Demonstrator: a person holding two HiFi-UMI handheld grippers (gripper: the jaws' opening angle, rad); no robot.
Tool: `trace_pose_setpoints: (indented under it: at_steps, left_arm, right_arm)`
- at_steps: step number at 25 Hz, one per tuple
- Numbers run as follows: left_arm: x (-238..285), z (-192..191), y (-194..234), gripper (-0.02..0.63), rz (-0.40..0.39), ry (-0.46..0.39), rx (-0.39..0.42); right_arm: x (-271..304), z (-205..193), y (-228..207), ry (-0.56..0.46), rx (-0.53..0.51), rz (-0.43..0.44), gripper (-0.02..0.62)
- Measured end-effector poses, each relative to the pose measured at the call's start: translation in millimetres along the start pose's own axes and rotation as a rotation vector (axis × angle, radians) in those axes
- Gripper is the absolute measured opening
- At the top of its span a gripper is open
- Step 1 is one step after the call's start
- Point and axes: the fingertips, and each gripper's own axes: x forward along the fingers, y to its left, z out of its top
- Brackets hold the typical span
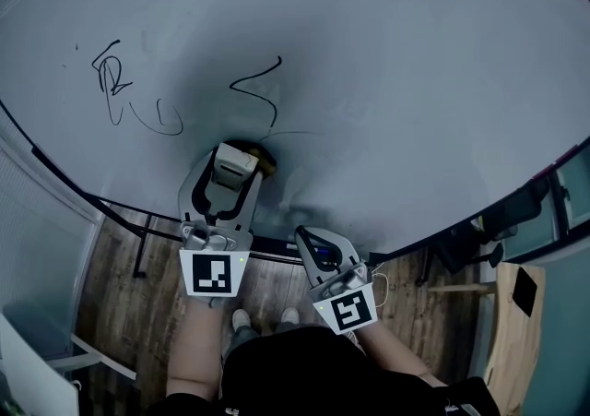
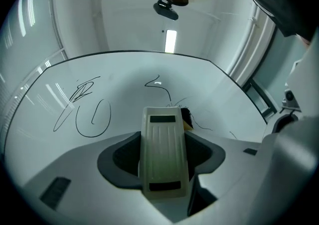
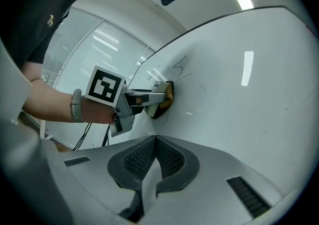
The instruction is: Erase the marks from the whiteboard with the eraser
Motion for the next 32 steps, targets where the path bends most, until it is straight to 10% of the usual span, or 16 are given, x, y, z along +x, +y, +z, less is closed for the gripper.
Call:
trace_pose_setpoints:
  at_steps: [20,32]
  left_arm:
    - [24,49,4,0.262,0.092,-0.095,0.003]
    - [69,155,26,0.262,0.043,-0.241,0.151]
  right_arm:
    - [-15,4,-21,-0.069,0.051,-0.070,0.028]
    - [-23,23,-44,-0.191,0.117,-0.135,0.028]
